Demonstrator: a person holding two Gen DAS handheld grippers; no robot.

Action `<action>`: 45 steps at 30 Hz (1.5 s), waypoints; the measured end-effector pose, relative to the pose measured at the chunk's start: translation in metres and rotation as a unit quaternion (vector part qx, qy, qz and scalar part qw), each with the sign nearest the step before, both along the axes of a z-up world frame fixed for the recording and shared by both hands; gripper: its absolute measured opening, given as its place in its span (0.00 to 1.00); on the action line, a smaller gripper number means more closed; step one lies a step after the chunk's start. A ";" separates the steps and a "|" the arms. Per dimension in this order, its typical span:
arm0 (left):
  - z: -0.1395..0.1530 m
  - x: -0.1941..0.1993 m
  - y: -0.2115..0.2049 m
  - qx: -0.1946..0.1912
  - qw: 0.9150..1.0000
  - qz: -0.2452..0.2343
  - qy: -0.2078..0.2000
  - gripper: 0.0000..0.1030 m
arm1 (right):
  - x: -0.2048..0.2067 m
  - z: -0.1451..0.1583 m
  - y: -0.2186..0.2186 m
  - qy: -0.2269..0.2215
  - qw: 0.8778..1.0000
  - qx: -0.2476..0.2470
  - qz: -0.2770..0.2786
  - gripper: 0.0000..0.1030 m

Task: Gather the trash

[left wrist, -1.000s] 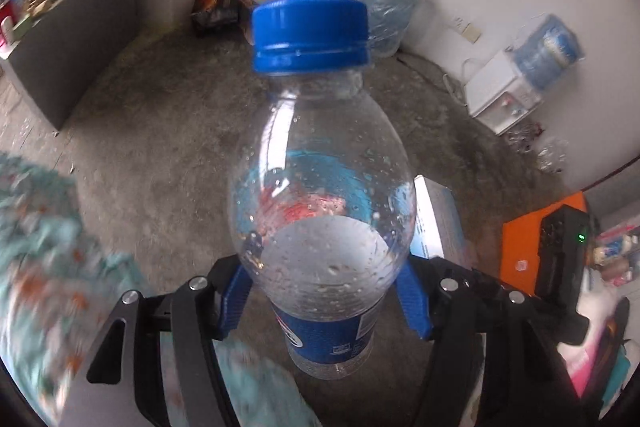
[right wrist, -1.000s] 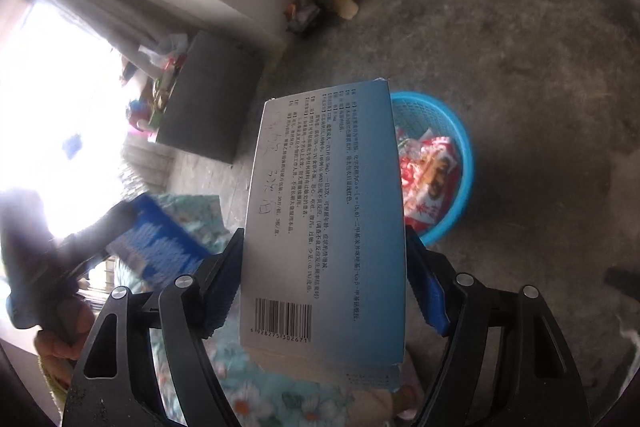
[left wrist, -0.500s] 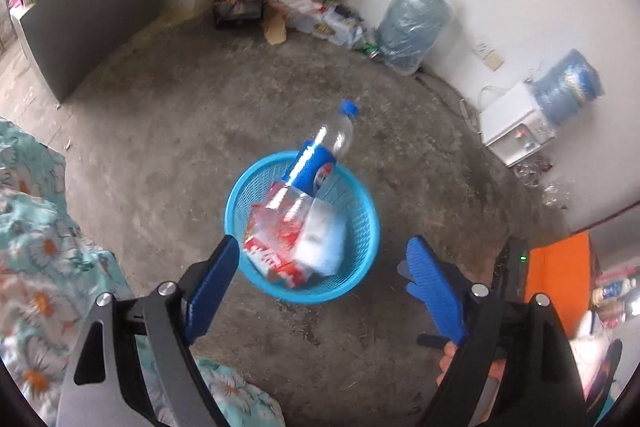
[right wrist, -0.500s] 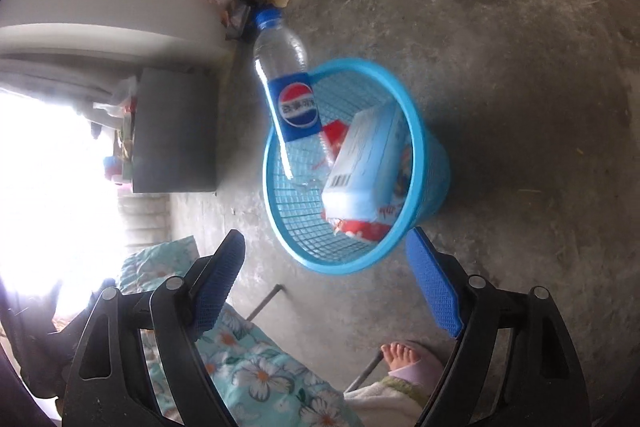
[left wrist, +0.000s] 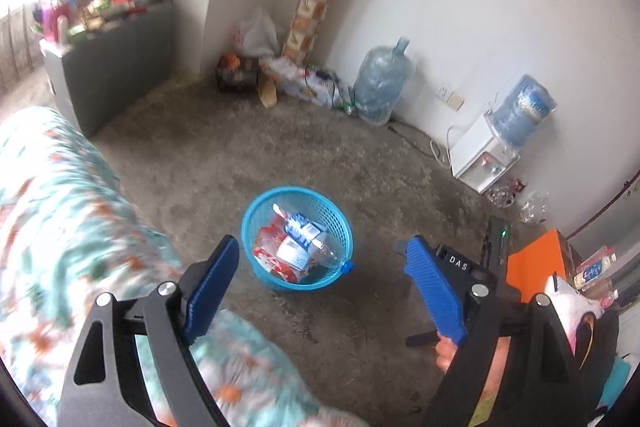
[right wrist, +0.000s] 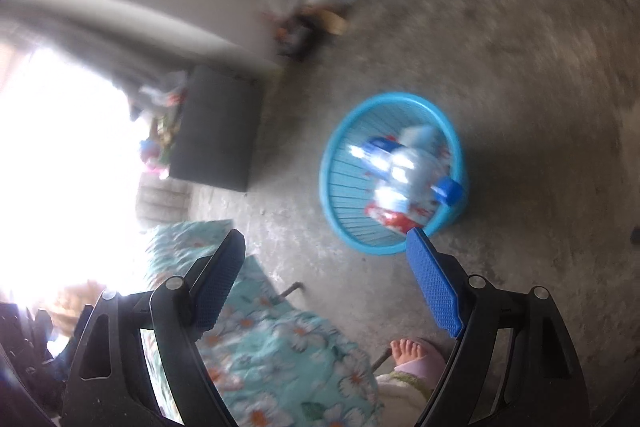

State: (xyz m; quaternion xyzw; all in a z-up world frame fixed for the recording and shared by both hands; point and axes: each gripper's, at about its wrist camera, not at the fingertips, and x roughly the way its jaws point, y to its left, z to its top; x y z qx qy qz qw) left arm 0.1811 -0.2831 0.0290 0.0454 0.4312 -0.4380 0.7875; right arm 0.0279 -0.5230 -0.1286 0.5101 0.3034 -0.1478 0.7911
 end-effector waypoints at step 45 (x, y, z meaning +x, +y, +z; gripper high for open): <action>-0.017 -0.187 0.260 0.125 0.911 0.384 -0.088 0.95 | -0.061 0.136 0.319 0.055 0.822 -0.493 0.281 0.92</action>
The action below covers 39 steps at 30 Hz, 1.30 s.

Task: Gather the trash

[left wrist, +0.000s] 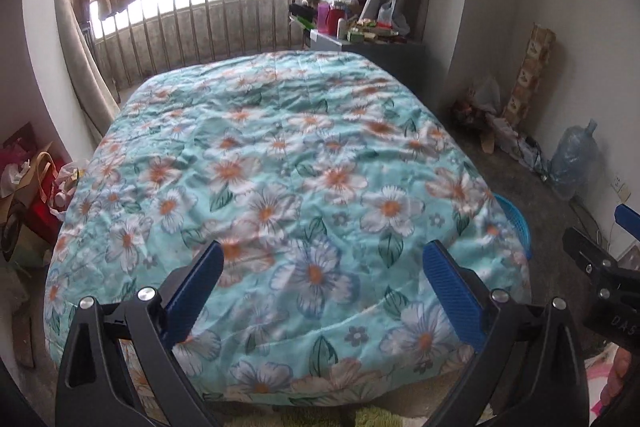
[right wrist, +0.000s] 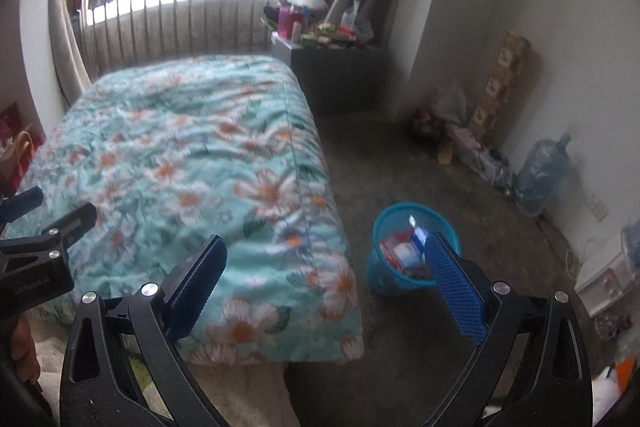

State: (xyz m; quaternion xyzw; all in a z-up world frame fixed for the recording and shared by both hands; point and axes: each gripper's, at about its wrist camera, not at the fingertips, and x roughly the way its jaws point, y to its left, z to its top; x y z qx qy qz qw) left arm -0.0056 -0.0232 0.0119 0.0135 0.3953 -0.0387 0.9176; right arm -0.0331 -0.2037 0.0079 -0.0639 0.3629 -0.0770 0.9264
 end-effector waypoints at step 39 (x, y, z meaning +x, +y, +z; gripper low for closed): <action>-0.018 0.004 -0.041 0.024 0.998 -0.036 0.053 0.95 | -0.020 -0.037 -0.043 0.082 0.994 -0.005 -0.068 0.92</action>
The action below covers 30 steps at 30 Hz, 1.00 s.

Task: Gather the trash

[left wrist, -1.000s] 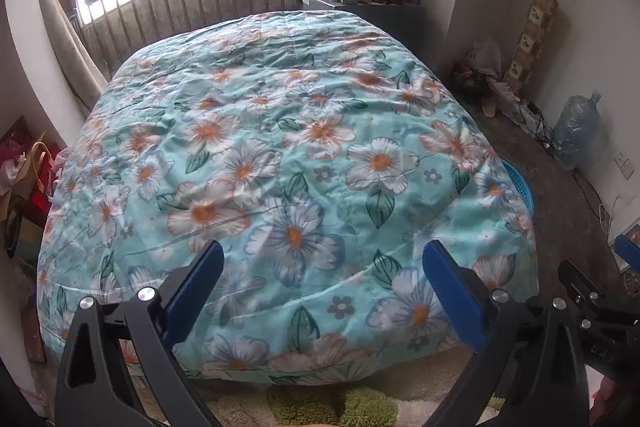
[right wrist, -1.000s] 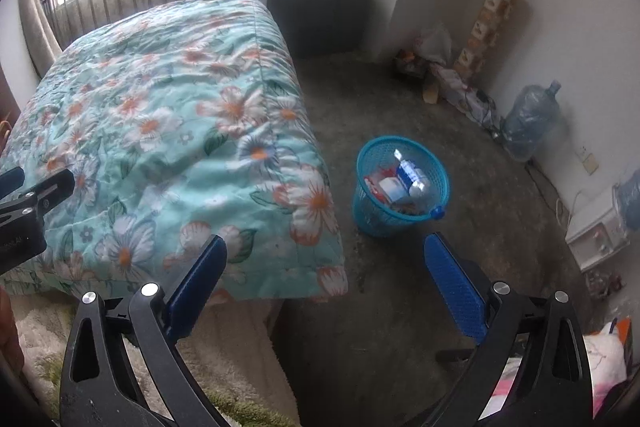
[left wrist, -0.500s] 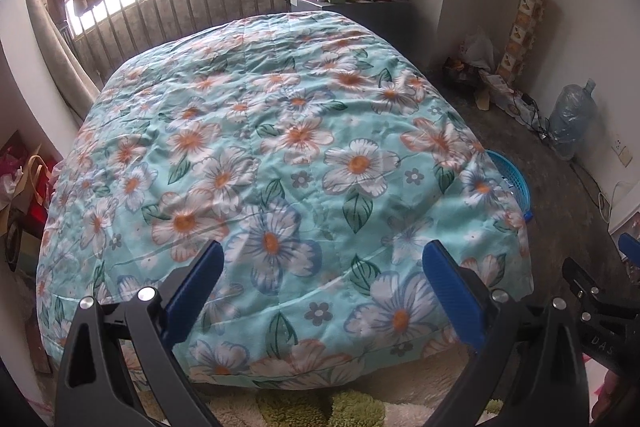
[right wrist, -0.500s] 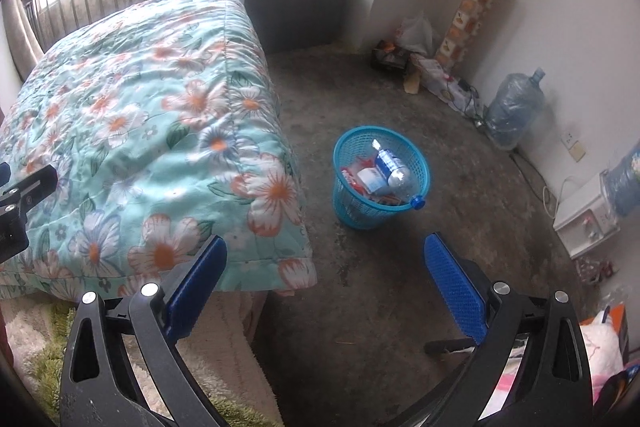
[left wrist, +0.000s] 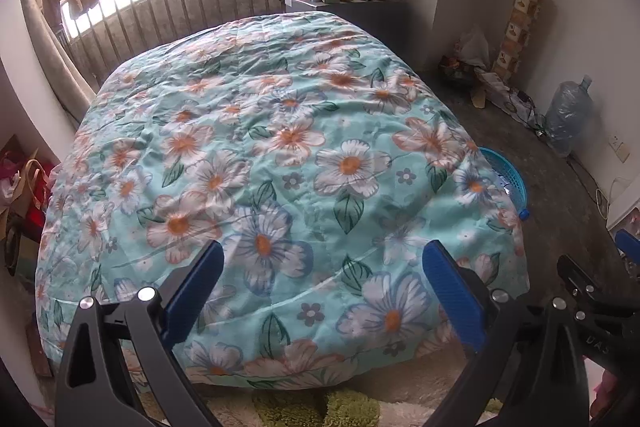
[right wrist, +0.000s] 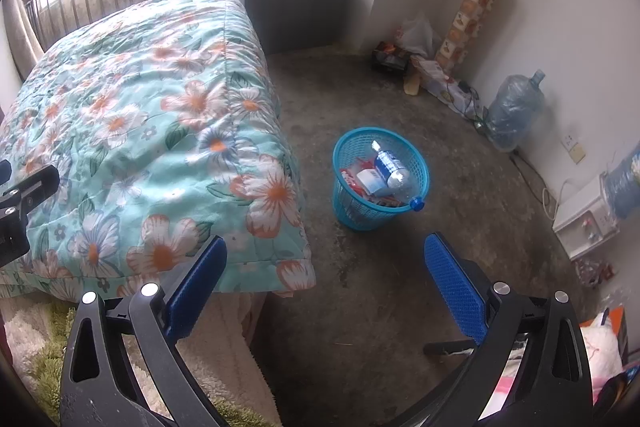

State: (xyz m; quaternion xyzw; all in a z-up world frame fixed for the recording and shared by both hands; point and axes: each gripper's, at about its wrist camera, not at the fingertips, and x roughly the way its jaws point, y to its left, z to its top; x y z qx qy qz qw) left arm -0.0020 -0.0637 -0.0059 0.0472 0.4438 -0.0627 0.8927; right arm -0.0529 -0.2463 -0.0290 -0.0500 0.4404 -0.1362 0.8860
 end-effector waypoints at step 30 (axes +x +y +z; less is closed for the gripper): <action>0.002 0.001 0.008 -0.006 1.000 0.017 -0.001 0.95 | -0.001 0.005 -0.008 -0.008 1.000 0.004 -0.006 0.92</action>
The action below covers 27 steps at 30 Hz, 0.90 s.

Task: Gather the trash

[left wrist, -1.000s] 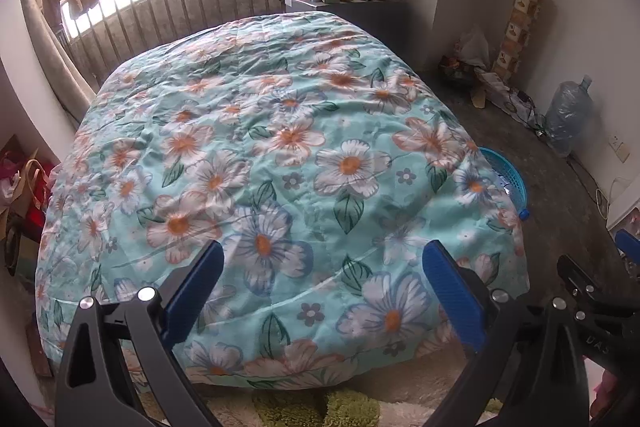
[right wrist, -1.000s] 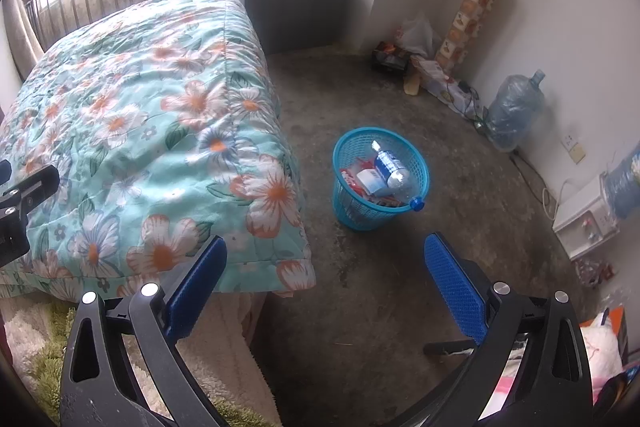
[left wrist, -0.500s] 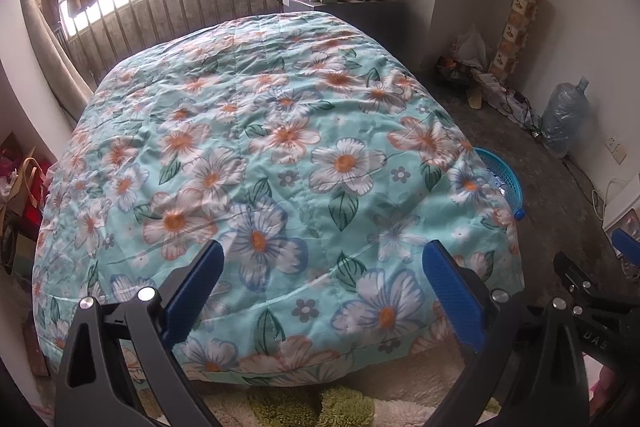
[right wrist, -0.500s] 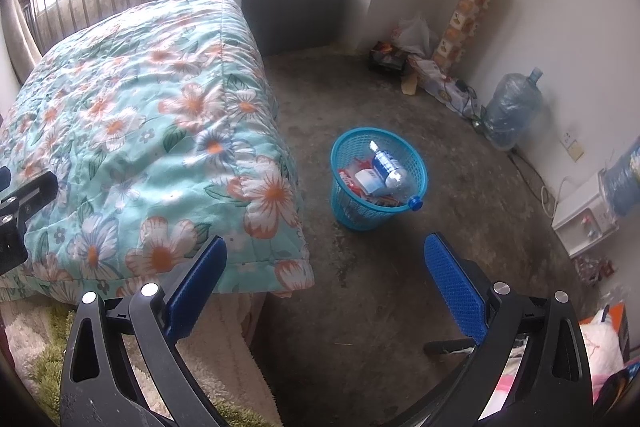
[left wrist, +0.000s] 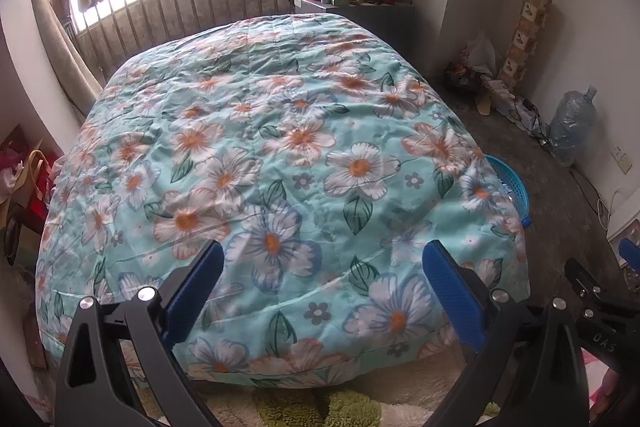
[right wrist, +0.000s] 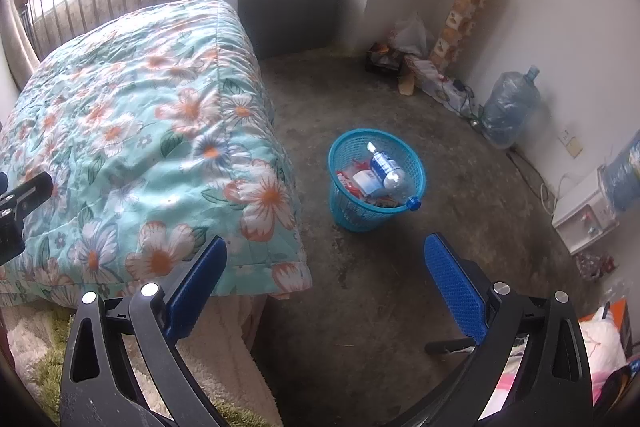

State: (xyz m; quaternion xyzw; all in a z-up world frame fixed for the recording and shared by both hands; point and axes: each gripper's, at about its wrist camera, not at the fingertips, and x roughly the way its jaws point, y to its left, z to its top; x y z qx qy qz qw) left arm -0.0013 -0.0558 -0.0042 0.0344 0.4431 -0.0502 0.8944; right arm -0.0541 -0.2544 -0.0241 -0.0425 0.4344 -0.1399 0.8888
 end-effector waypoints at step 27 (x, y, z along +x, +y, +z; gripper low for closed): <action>-0.002 0.000 0.003 0.005 1.000 0.004 -0.001 0.95 | 0.000 0.001 0.002 -0.001 1.000 0.000 0.000 0.92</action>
